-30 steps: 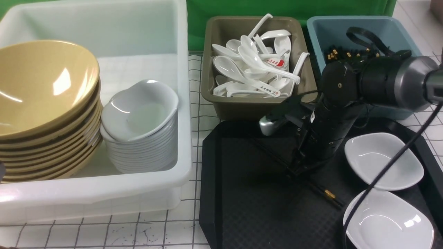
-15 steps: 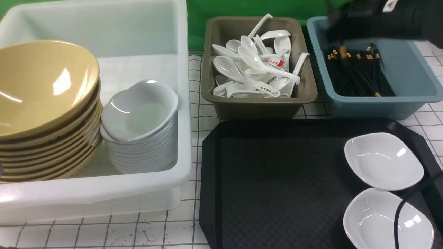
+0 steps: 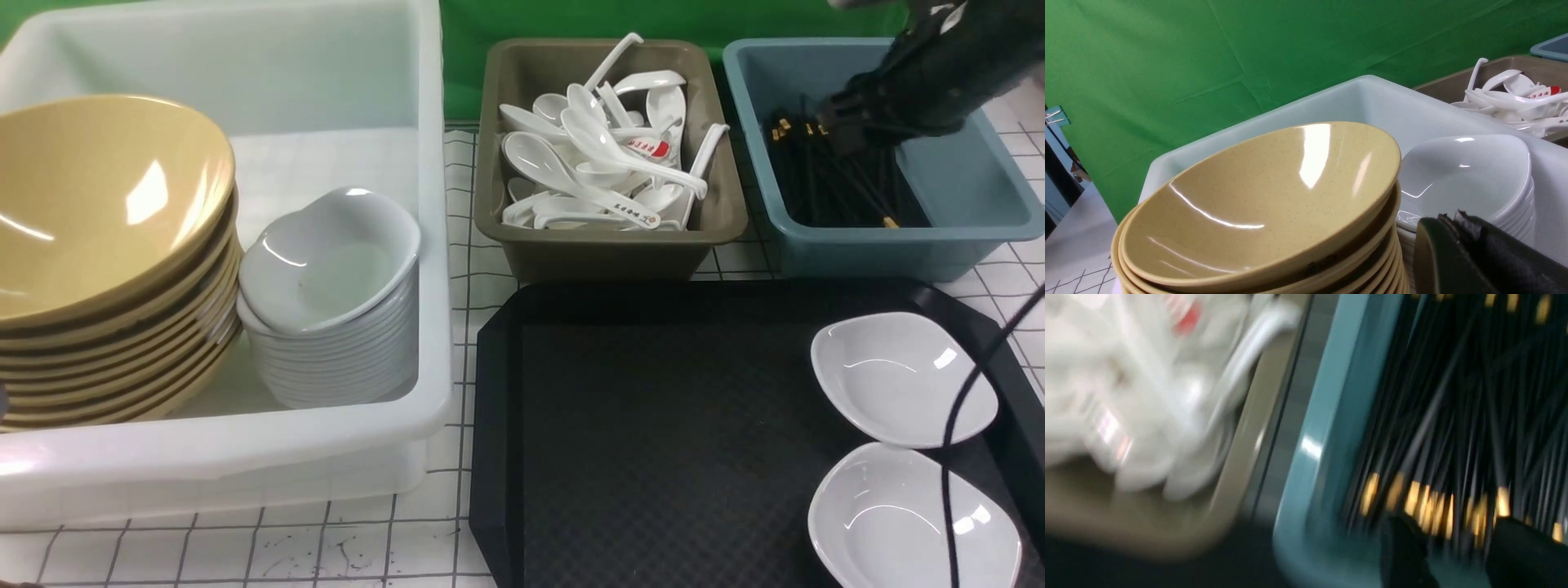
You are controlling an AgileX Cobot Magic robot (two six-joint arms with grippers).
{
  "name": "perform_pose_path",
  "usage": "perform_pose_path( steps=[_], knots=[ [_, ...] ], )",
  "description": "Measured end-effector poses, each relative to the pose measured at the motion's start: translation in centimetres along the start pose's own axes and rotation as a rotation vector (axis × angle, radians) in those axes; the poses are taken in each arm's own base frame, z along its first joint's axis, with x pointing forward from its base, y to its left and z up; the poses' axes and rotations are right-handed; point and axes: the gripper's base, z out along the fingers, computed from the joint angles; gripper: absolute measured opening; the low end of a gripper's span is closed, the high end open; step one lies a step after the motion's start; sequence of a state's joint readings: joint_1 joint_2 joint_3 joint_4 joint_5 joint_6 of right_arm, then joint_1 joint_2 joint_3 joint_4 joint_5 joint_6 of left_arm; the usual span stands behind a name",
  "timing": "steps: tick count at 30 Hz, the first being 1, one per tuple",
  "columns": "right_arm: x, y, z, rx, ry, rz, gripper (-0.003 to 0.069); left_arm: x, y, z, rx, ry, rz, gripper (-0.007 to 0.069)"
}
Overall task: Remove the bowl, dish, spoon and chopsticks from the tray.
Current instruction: Use the right arm to grab the plate
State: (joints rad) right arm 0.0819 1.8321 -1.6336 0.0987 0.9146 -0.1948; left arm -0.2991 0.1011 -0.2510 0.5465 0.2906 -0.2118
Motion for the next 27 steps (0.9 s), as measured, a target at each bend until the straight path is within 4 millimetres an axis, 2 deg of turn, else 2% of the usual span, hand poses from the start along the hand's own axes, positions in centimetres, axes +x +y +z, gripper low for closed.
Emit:
perform_pose_path(
  steps=[2,3,4,7,8,9,12,23,27],
  knots=[
    [2.3,0.5,-1.4,-0.029,0.13,-0.025,0.0337,0.0,0.0,0.0,0.001,-0.003,0.0,-0.0013],
    [4.6,0.8,-1.3,-0.052,0.244,-0.029,0.0337,0.0,0.0,0.0,0.001,-0.004,0.0,-0.0013],
    [5.0,0.9,-1.3,-0.057,0.26,-0.029,0.0338,0.0,0.0,0.0,0.001,-0.004,0.0,-0.0013],
    [11.5,1.7,0.4,-0.111,0.512,-0.042,0.0338,-0.1,0.0,0.0,0.002,-0.008,0.0,-0.0013],
    [12.6,1.8,0.8,-0.118,0.549,-0.04,0.0338,-0.1,0.0,0.0,0.002,-0.009,0.0,-0.0013],
    [15.5,2.1,1.8,-0.131,0.629,-0.036,0.0338,-0.1,0.0,0.0,0.002,-0.011,-0.001,-0.0013],
    [17.6,2.3,2.5,-0.131,0.66,-0.038,0.0338,-0.1,0.0,0.0,0.002,-0.011,-0.007,-0.0013],
    [17.3,1.9,2.8,-0.079,0.594,-0.034,0.0338,-0.1,0.0,0.0,0.003,-0.012,-0.025,-0.0013],
    [16.0,1.7,1.7,-0.062,0.557,-0.031,0.0338,-0.1,0.0,0.0,0.002,-0.011,-0.03,-0.0013]
  ],
)
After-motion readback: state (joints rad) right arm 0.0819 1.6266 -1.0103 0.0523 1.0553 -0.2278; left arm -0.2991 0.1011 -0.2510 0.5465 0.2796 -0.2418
